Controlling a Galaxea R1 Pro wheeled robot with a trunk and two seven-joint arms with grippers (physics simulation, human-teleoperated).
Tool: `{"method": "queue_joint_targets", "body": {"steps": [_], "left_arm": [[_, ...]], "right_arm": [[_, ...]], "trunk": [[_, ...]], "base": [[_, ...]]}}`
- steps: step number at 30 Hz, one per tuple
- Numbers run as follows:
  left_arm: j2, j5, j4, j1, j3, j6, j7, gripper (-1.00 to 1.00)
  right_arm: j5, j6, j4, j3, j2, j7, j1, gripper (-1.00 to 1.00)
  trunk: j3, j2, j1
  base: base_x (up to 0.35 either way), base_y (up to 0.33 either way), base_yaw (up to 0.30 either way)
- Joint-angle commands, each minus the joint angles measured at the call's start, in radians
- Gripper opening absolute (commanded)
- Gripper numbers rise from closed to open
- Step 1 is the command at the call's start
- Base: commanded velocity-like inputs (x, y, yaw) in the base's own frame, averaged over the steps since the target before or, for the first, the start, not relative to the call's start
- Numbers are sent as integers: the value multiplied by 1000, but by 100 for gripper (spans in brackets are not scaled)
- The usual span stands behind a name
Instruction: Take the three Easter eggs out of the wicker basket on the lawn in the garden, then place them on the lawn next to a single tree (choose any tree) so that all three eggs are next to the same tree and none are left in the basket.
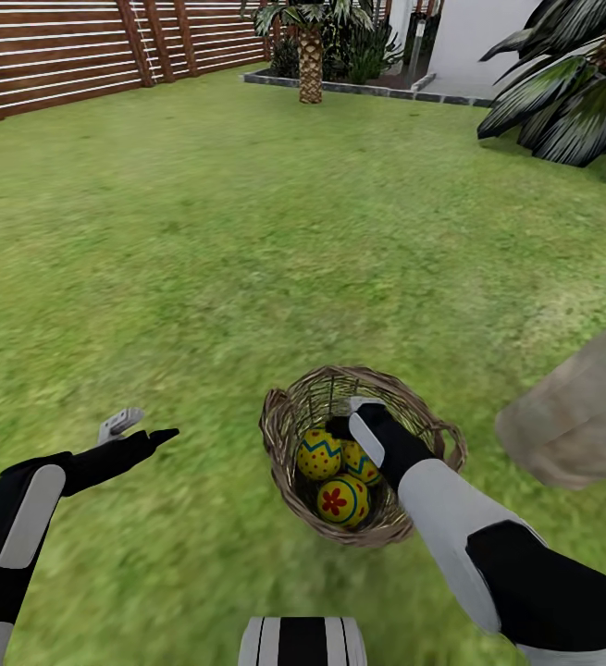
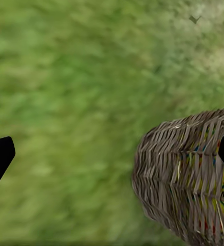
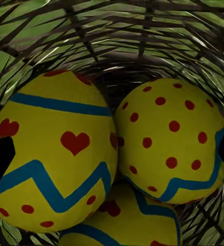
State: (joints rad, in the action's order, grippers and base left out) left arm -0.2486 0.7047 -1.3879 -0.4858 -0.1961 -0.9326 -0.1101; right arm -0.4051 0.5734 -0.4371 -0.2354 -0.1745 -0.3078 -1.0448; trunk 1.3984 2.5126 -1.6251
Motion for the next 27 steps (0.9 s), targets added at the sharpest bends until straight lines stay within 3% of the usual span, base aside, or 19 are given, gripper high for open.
{"method": "queue_joint_targets", "body": {"steps": [1, 8, 13, 19, 27], "left_arm": [[0, -8, 0, 0, -2, -5, -10, 100], [0, -8, 0, 0, -2, -5, -10, 100], [0, -8, 0, 0, -2, -5, -9, 100], [0, -8, 0, 0, -2, -5, -7, 100], [0, -8, 1, 0, -2, -5, -6, 100]], "right_arm": [[-7, -19, 32, -3, 0, -10, -14, 100], [-6, -46, 66, -1, 0, -10, -29, 100], [-5, -47, 55, -2, 0, 4, -29, 100], [-4, -42, 48, -4, 0, 131, -29, 100], [-4, -41, 50, -4, 0, 151, -29, 100]], "trunk": [[1, 0, 0], [20, 1, -2], [20, 1, -2], [20, 1, -2], [32, 2, -3]], "base": [[0, 0, 0], [0, 0, 0], [0, 0, 0], [0, 0, 0], [0, 0, 0]]}}
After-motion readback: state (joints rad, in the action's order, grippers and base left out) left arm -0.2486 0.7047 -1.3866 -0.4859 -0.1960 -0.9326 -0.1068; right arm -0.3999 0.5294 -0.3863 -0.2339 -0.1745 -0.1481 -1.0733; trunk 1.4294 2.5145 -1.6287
